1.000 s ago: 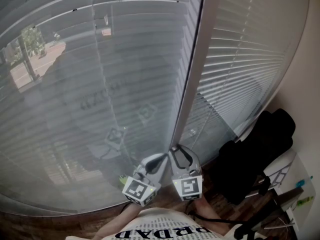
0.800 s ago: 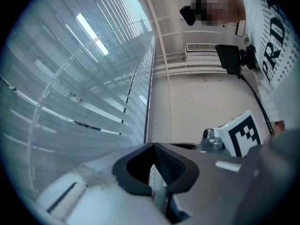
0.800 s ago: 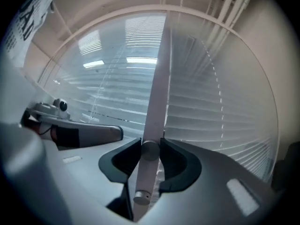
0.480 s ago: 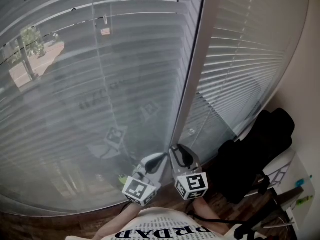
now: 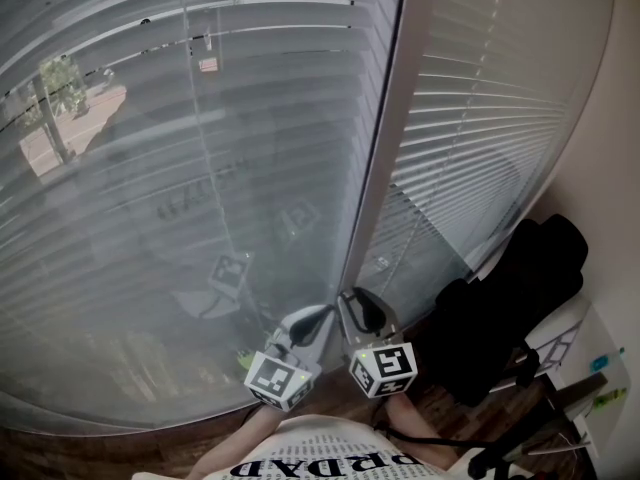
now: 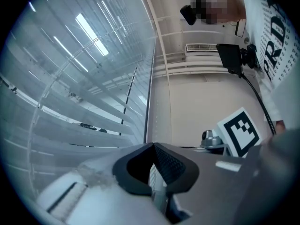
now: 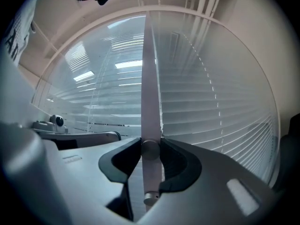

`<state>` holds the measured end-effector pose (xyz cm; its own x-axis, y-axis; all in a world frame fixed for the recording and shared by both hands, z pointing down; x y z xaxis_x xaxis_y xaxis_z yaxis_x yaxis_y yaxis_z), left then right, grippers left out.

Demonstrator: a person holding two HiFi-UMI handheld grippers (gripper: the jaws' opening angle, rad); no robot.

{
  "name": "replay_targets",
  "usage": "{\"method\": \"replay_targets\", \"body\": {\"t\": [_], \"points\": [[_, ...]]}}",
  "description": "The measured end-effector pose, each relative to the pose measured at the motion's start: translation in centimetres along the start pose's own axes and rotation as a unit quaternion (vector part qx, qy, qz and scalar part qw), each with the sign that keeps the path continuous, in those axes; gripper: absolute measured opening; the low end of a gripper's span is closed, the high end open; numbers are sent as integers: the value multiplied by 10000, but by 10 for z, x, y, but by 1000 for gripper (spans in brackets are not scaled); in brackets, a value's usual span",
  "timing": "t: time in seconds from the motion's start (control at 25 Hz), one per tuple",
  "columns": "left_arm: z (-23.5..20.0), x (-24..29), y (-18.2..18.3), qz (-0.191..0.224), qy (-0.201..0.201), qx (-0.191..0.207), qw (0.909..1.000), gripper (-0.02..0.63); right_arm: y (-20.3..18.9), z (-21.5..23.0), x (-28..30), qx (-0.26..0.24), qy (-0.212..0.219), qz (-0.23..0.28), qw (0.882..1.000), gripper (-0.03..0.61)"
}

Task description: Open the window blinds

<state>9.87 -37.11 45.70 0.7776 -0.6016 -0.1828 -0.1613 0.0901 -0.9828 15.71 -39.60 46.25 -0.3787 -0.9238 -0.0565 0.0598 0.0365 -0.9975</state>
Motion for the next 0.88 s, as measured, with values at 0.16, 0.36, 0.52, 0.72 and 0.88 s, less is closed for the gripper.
{"method": "replay_targets", "body": {"t": [0.16,0.36,0.52,0.72,0.88], "points": [[1,1,3,9,-30,-40,10000,-8,1,-4,-1,-890,20,-224,9958,137],[0,0,2,22,-26,-51,10000,-8,6,-12,-7,-2069,45,-367,9777,138],[-1,-1,2,-38,21,-65,10000,-8,6,-17,-6,-3252,123,-536,9440,172],[2,0,4,85,-53,-120,9999,-8,-4,-12,0,-3745,115,-796,9237,172],[0,-1,7,-17,29,-101,9999,-8,-7,-15,1,-4049,85,-773,9111,135]]}}
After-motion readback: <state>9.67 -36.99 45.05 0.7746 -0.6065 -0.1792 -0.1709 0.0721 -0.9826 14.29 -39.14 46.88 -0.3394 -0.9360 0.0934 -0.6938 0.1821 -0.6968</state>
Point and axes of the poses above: the fingertips, and each gripper's own axes: x forward along the fingers, z to its right, y out of its top, the point moved 2 cm from there along -x, backward along the fingers, and after that the axes turned 1 degree about z, right-handed, at the moved point
